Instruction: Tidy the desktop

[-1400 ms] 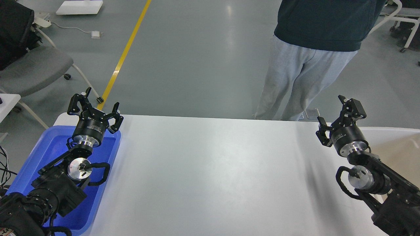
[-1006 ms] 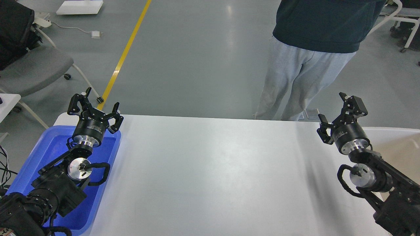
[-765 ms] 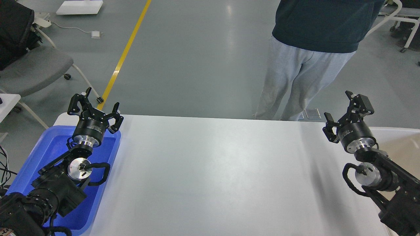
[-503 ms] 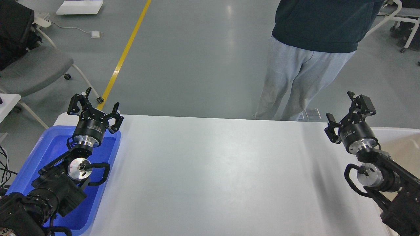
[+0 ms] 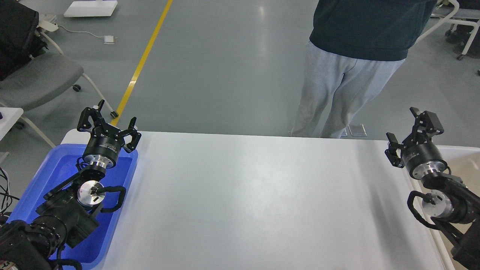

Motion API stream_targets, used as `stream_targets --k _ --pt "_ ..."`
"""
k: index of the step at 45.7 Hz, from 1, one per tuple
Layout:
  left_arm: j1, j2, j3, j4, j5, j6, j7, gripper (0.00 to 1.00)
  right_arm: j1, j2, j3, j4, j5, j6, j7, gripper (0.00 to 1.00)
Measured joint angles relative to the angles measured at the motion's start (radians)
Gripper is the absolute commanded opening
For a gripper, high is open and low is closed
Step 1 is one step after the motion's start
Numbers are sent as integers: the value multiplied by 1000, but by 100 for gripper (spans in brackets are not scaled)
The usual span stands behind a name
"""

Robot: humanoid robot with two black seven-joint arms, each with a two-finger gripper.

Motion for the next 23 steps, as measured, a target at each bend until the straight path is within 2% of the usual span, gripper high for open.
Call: stream_targets --k 15,23 --pt "0 0 0 0 0 0 0 100 4 -106 -124 24 -34 84 -7 100" --pt "0 0 -1 -1 0 -2 0 100 15 -246 -204 129 -96 119 -18 100"
